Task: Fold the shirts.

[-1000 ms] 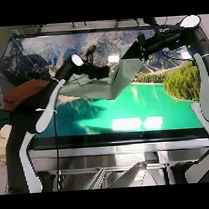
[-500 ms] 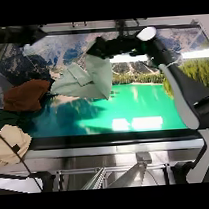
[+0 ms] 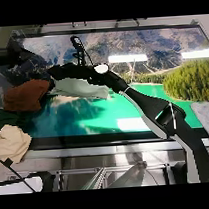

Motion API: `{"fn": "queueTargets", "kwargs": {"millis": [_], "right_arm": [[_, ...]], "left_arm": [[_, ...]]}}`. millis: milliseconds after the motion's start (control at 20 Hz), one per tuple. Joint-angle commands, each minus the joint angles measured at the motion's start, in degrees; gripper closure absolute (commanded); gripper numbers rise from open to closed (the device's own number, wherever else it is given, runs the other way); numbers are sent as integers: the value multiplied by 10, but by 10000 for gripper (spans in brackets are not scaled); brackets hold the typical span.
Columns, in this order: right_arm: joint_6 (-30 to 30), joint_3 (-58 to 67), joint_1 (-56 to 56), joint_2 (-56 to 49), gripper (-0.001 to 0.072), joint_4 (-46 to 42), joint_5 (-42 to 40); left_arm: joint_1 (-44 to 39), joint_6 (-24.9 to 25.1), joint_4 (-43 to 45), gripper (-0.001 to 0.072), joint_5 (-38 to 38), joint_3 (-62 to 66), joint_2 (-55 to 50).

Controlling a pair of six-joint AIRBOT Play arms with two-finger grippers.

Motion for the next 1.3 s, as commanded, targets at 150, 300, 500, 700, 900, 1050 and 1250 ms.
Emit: {"fn": "queueTargets", "kwargs": {"millis": [150, 300, 500, 700, 900, 1050, 1250], "right_arm": [[53, -22, -94, 50, 264, -1, 195], [99, -33, -118, 50, 247, -13, 234], [259, -35, -178, 50, 364, -123, 339], [419, -55, -248, 50, 365, -323, 477], [532, -75, -252, 49, 162, -484, 481], [568, -76, -237, 42, 154, -499, 417], [610, -76, -226, 39, 129, -498, 360]], "left_arm": [[6, 38, -82, 689, -45, -42, 3], [5, 39, -83, 689, -45, -42, 3], [6, 40, -82, 689, -61, -42, 3], [6, 52, -78, 690, -77, -43, 3], [-2, 59, -78, 690, -76, -43, 3], [-15, 66, -78, 690, -75, -43, 3], [-31, 76, -77, 690, -80, -43, 3]]}}
